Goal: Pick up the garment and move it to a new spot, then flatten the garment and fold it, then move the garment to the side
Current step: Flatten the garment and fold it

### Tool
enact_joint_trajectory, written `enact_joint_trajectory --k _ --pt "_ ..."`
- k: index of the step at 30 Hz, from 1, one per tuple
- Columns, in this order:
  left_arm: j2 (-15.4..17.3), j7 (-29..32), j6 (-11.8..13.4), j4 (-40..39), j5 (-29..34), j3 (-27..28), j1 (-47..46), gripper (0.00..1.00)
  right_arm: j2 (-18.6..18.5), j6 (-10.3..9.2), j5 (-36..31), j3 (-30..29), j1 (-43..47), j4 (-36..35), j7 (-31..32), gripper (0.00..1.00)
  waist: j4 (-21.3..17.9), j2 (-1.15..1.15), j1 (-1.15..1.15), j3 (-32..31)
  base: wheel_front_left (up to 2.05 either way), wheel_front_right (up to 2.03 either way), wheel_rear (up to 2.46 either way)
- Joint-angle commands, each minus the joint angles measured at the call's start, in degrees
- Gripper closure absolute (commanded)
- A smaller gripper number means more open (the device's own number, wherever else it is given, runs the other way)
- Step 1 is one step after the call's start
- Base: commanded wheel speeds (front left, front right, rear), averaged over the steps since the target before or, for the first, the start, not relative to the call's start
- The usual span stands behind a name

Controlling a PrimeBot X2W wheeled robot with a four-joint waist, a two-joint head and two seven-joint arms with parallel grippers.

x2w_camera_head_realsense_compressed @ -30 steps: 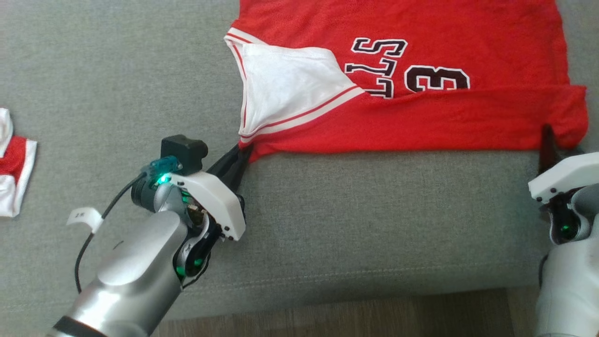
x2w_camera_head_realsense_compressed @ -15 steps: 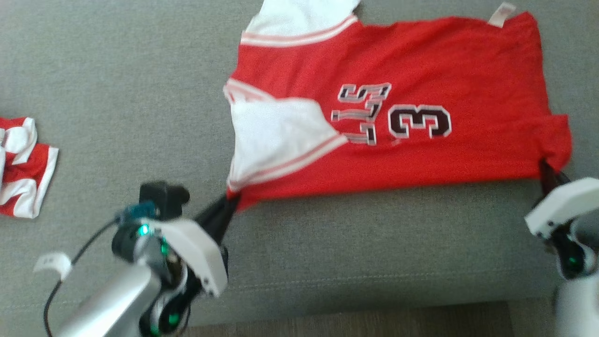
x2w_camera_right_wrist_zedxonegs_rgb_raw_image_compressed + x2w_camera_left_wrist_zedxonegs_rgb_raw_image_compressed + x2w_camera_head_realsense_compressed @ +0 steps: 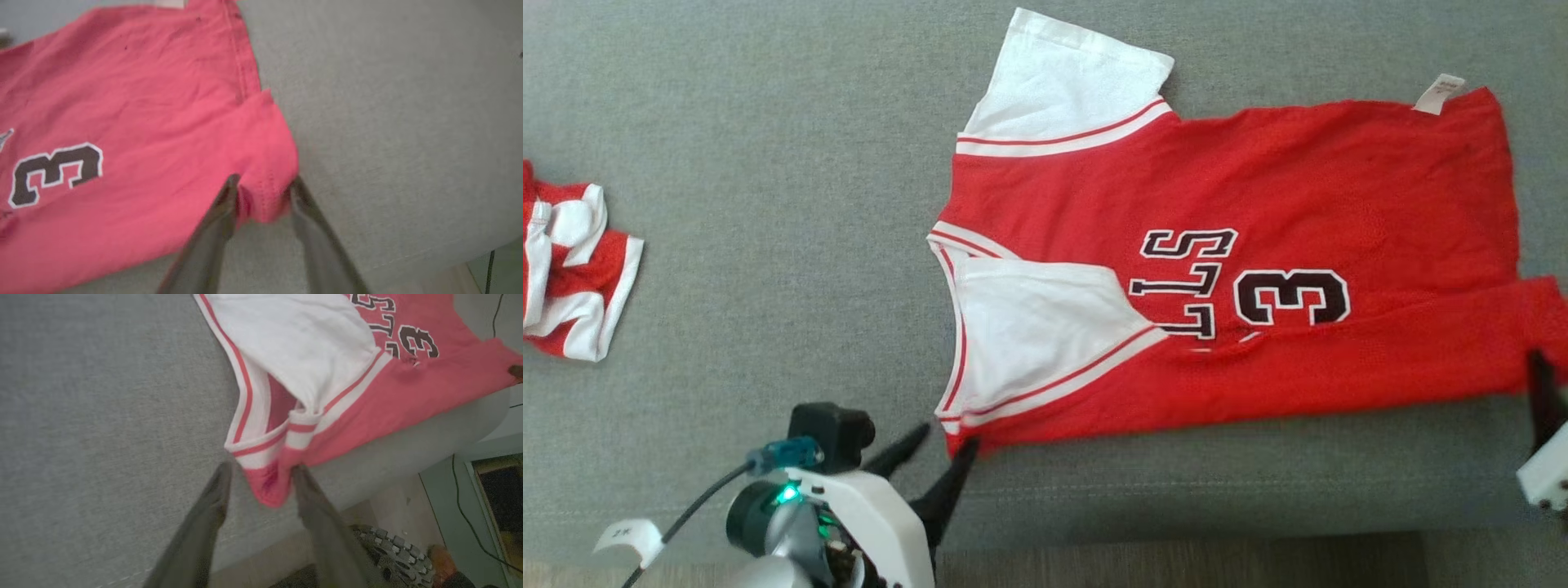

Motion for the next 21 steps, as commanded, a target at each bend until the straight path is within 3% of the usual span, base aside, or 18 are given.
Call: enact_joint_trajectory --k 1,7,11,15,21 --pt "1.14 -0.94 0.67 -1.86 0.55 2.3 -1.31 0.0 -0.56 0.36 -0.54 0.31 -0.87 -3.36 -1.36 0.0 0.05 0.0 0.0 -0.1 0.0 0.0 0.0" --pt "2.14 -1.85 1.27 -5.08 1.4 5.51 -5.26 0.0 1.71 0.36 -1.44 -0.83 -2.54 -9.33 -8.16 0.0 -0.21 0.0 0.0 -0.87 0.0 0.0 0.0" --pt "4.18 1.28 -0.3 -8.38 2.54 8.46 -14.2 0.0 2.58 0.36 -0.9 1.83 -3.93 -13.67 -11.77 0.0 -0.5 0.0 0.0 -0.05 0.0 0.0 0.0" --pt "4.32 7.02 -4.45 -6.12 2.13 10.55 -27.2 0.0 3.17 0.36 -0.31 5.28 -5.74 -15.62 -14.49 0.0 -1.57 0.0 0.0 2.44 0.0 0.0 0.0" --pt "0.7 17.42 -12.37 7.14 -2.83 10.84 -44.95 0.0 3.54 0.36 -0.76 9.77 -9.16 -15.2 -18.13 0.0 -4.67 0.0 0.0 8.0 0.0 0.0 0.0"
